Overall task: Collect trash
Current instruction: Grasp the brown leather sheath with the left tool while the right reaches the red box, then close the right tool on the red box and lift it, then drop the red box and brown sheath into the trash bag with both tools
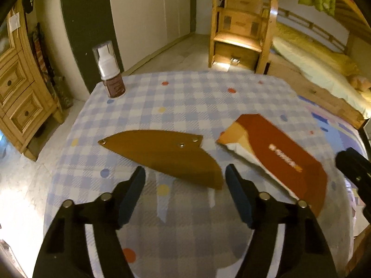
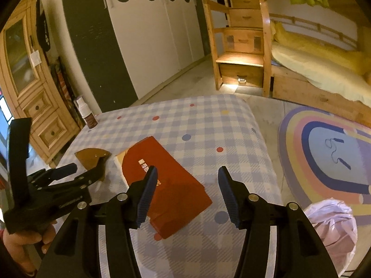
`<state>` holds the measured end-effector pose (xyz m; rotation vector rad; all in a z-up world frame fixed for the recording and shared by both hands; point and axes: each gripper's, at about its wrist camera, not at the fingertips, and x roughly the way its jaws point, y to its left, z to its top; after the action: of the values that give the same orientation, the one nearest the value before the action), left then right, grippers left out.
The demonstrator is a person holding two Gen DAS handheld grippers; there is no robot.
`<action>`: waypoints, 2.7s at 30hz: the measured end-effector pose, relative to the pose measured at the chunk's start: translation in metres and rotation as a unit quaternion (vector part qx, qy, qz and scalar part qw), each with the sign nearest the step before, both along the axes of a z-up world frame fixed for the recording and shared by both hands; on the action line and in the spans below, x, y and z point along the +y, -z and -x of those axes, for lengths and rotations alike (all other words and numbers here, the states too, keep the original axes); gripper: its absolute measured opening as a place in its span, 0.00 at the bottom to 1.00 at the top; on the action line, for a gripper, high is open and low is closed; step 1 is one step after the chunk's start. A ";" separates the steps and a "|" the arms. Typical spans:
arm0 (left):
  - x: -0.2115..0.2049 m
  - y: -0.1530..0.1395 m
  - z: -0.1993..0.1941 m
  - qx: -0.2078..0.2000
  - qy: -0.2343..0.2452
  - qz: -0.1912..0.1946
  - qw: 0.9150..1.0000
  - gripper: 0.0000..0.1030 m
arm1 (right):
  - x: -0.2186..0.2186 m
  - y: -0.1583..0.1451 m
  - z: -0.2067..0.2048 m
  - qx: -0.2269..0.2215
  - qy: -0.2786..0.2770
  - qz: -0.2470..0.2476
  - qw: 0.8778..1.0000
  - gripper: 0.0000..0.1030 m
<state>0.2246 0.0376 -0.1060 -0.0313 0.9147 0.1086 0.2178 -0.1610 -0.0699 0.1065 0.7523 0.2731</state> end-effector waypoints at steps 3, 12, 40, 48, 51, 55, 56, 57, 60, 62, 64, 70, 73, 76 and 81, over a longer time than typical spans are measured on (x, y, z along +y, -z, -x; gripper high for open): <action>0.005 0.005 0.001 0.005 -0.006 0.010 1.000 0.50 | -0.003 0.001 0.002 0.002 0.002 -0.004 1.000 0.54; 0.024 0.005 0.026 -0.003 0.021 0.005 1.000 0.12 | 0.009 0.007 0.002 0.011 -0.033 0.010 0.999 0.69; 0.064 0.003 0.089 -0.012 0.065 0.042 0.997 0.35 | 0.067 0.023 -0.009 0.064 -0.133 0.088 0.985 0.87; 0.066 0.001 0.094 -0.020 0.059 0.051 0.997 0.37 | 0.085 0.032 -0.018 0.074 -0.162 0.118 0.977 0.88; 0.067 0.001 0.094 -0.023 0.057 0.052 0.997 0.37 | 0.085 0.031 -0.009 0.065 -0.165 0.126 0.976 0.76; 0.066 0.000 0.095 -0.026 0.060 0.050 0.997 0.37 | 0.080 0.024 0.004 0.048 -0.146 0.124 0.980 0.75; 0.066 0.000 0.096 -0.028 0.062 0.051 0.996 0.37 | 0.080 0.022 0.007 0.043 -0.139 0.121 0.982 0.75; 0.066 -0.001 0.096 -0.031 0.063 0.051 0.996 0.37 | 0.077 0.018 0.011 0.037 -0.130 0.114 0.984 0.75; 0.066 -0.002 0.095 -0.035 0.068 0.047 0.996 0.37 | 0.066 0.003 0.023 0.023 -0.100 0.098 0.990 0.75; 0.064 -0.001 0.089 -0.032 0.070 0.040 0.996 0.37 | 0.061 -0.006 0.031 0.018 -0.090 0.079 0.993 0.75; 0.063 -0.001 0.084 -0.030 0.073 0.035 0.996 0.36 | 0.055 -0.015 0.036 0.012 -0.085 0.067 0.994 0.75; 0.052 0.001 0.071 -0.015 0.091 0.015 0.996 0.11 | 0.044 -0.029 0.049 0.004 -0.073 0.049 0.996 0.75; 0.049 -0.008 0.080 -0.031 0.096 0.029 0.994 0.05 | 0.034 -0.037 0.059 0.001 -0.067 0.030 0.997 0.75; 0.043 -0.023 0.094 -0.047 0.103 0.069 0.991 0.03 | 0.025 -0.044 0.071 -0.008 -0.057 0.023 0.998 0.75; 0.018 -0.048 0.115 -0.074 0.121 0.100 0.985 0.03 | -0.002 -0.053 0.089 -0.019 -0.018 0.006 1.000 0.75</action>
<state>0.1093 0.0556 -0.0578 -0.1119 0.7713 -0.2099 0.1290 -0.1629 -0.0173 0.0764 0.7190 0.3045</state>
